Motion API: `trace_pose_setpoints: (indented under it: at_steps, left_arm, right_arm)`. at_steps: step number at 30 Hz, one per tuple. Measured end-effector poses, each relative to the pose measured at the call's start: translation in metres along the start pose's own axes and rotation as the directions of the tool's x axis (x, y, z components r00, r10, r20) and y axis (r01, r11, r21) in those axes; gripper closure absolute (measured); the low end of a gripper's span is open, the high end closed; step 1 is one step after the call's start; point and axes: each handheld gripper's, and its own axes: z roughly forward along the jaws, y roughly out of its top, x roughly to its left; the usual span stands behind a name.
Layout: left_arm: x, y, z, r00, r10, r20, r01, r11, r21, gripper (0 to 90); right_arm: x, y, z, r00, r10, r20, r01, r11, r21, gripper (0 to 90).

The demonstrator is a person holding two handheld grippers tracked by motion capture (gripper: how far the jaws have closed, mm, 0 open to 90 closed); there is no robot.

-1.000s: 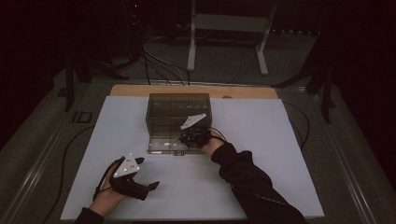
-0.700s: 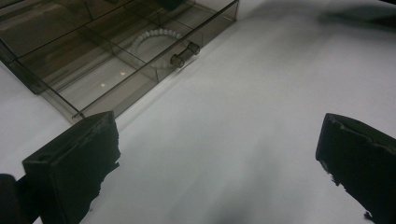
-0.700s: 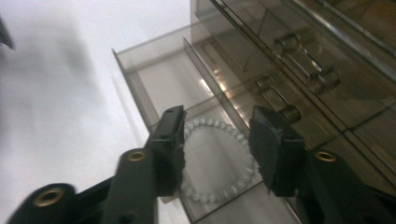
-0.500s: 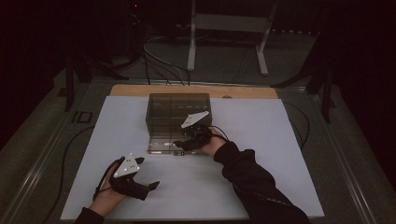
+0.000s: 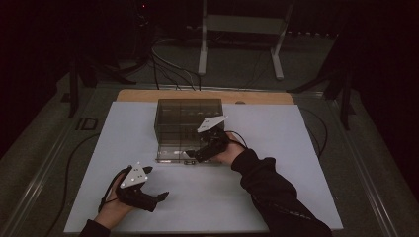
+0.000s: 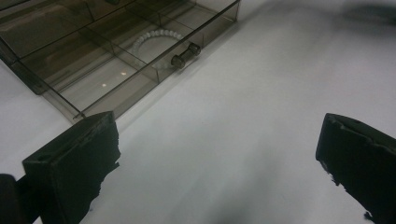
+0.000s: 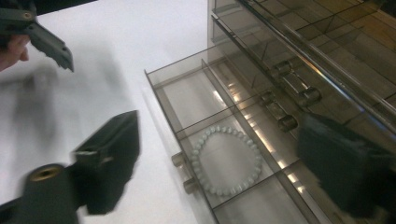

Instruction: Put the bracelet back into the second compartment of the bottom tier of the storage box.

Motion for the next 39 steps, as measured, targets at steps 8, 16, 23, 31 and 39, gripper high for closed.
trace_pose_setpoints:
  at_steps: [8,16,23,31,39]
  left_arm:
    - [0.0,0.0,0.0,1.0,-0.001,0.0,0.001,1.0,-0.004,0.0]
    - [0.0,0.0,0.0,1.0,-0.001,0.0,0.001,1.0,-0.004,0.0]
    - [0.0,0.0,0.0,1.0,0.0,0.002,0.0,1.0,-0.002,0.0]
    - [0.0,0.0,0.0,1.0,0.001,0.0,-0.001,1.0,-0.003,0.0]
    - [-0.001,0.0,0.0,1.0,0.003,0.0,-0.003,1.0,0.0,0.0]
  right_arm:
    - [-0.002,-0.004,-0.014,0.9999,-0.002,-0.013,0.002,1.0,-0.015,9.9]
    - [-0.003,-0.011,-0.021,1.0,-0.007,-0.003,0.007,1.0,-0.017,9.9]
    - [-0.009,-0.021,-0.033,0.9998,-0.005,0.019,0.005,1.0,-0.017,9.9]
    - [-0.014,-0.034,-0.044,0.999,0.01,0.044,-0.009,1.0,-0.022,9.9]
    - [-0.019,-0.056,-0.06,0.9972,0.039,0.064,-0.037,0.999,-0.03,9.9]
